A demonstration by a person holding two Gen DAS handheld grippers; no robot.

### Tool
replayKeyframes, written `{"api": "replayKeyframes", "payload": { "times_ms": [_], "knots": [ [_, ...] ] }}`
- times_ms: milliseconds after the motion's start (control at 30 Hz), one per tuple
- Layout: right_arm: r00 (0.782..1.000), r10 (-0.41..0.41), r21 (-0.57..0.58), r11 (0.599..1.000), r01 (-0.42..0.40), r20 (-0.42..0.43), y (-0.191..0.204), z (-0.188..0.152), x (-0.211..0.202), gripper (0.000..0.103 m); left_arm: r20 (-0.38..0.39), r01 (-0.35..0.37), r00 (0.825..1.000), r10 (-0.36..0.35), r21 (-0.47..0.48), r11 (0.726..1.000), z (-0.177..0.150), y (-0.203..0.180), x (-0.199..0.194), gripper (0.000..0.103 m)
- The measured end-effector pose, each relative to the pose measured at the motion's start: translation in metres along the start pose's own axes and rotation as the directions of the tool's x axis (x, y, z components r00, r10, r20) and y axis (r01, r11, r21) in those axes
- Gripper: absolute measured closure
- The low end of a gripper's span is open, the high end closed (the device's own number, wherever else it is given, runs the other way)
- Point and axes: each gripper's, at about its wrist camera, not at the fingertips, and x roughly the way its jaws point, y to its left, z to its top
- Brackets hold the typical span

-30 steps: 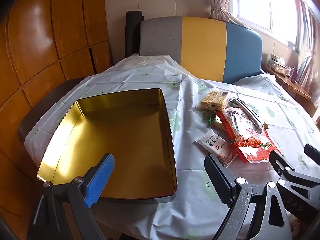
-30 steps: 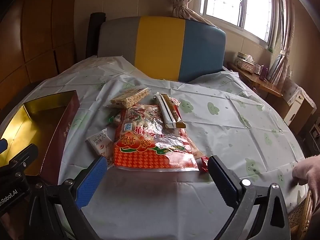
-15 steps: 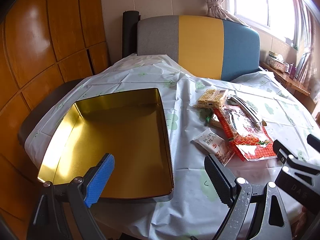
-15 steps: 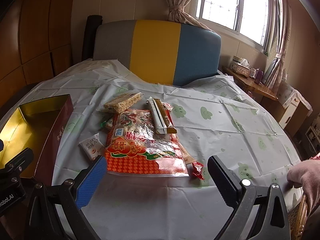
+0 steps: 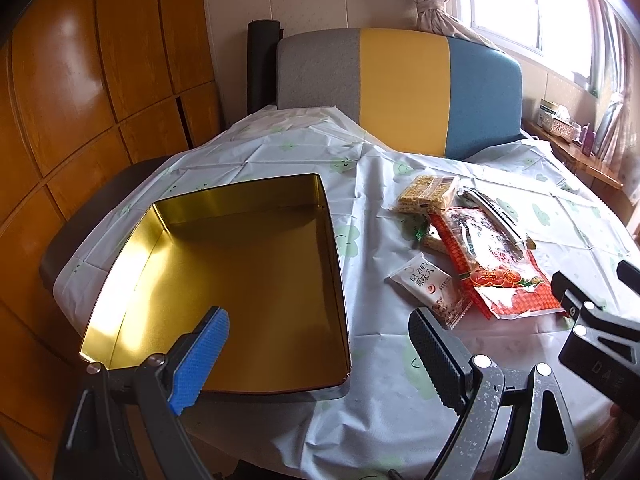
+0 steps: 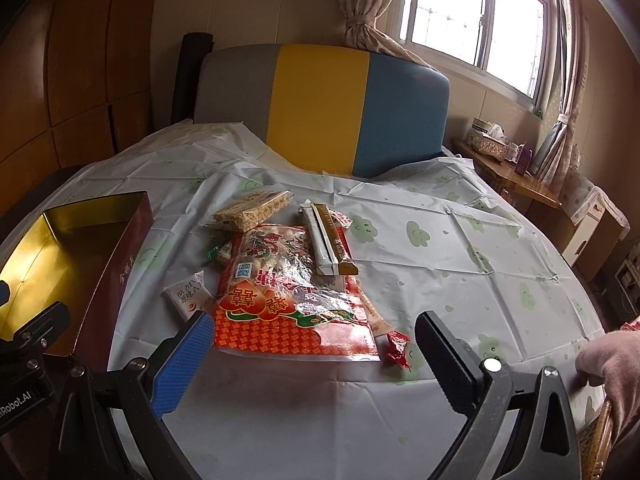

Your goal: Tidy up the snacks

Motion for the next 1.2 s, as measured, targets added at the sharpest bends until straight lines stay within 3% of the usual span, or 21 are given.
{"api": "replayKeyframes", "payload": {
  "times_ms": [667, 1200],
  "knots": [
    [0.999, -0.021, -0.039, 0.999, 0.022, 0.026, -0.022, 0.016, 0.002, 0.001, -0.006, -0.004, 1.000, 0.005, 0.037, 0.999, 0.002, -0.015, -0.003, 0.011],
    [0.996, -0.052, -0.028, 0.998, 0.054, 0.073, -0.078, 0.072, 0.005, 0.001, -0.022, 0.003, 1.000, -0.003, 0.031, 1.000, 0.012, -0.022, 0.003, 0.011]
  ]
}}
